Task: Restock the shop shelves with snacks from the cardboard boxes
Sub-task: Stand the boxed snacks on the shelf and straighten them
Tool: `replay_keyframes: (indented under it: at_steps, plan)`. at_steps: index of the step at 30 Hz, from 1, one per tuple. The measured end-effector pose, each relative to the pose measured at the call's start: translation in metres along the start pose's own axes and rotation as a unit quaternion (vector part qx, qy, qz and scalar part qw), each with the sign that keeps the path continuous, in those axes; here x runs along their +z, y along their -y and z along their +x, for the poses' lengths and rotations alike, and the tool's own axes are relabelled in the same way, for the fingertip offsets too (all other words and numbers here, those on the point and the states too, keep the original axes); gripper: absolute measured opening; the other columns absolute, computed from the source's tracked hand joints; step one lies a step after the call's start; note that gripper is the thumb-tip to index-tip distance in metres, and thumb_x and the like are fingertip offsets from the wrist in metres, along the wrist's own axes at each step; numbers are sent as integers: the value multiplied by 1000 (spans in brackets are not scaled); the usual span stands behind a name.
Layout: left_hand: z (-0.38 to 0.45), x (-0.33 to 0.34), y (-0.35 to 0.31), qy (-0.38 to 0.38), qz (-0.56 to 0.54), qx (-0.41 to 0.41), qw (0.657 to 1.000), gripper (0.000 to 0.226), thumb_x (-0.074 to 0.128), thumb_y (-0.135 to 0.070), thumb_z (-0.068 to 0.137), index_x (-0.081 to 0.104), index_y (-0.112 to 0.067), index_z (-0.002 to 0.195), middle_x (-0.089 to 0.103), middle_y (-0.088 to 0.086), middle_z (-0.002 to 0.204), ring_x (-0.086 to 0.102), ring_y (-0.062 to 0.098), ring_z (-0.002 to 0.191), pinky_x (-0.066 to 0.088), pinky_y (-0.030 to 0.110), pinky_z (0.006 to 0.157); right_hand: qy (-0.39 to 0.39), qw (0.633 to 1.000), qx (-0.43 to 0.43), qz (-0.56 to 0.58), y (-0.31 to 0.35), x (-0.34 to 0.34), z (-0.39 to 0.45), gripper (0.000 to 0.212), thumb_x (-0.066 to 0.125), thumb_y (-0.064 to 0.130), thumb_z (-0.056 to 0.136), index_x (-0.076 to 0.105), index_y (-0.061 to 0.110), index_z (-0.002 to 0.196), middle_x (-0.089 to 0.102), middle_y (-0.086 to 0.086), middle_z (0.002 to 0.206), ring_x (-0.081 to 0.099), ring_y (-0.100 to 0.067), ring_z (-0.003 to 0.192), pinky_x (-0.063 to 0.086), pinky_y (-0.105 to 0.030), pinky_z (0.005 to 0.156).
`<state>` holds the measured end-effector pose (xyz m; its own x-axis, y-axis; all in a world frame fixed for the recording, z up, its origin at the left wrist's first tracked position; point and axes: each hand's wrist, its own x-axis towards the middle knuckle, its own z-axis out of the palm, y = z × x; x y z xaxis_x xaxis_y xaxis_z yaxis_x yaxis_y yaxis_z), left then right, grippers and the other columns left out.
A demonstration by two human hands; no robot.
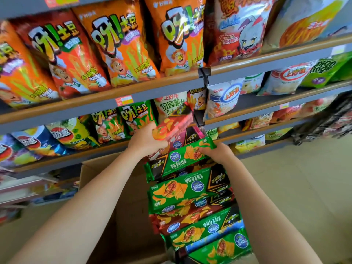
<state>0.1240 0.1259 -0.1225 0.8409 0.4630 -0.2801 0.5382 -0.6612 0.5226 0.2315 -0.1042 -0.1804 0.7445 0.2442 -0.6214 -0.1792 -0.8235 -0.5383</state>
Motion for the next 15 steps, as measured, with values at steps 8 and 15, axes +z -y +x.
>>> replay_keyframes:
  at_steps: [8, 15]
  plan:
    - [-27, -27, 21, 253, -447, -71, 855, 94, 85, -35, 55, 49, -20, 140, 70, 15, 120, 67, 34, 111, 52, 52, 98, 6, 1000, -1, 11, 9, -6, 2, 80, 73, 52, 84, 48, -4, 136, 57, -21, 135, 59, -37, 116, 50, -43, 90]
    - [-40, -27, 36, 235, -510, -72, 824, 113, 99, -45, 33, 55, -12, 132, 72, 17, 114, 71, 33, 102, 59, 42, 82, -15, 999, 8, 51, 15, -3, -4, 74, 74, 43, 87, 47, -5, 136, 62, -20, 123, 63, -33, 105, 51, -42, 86]
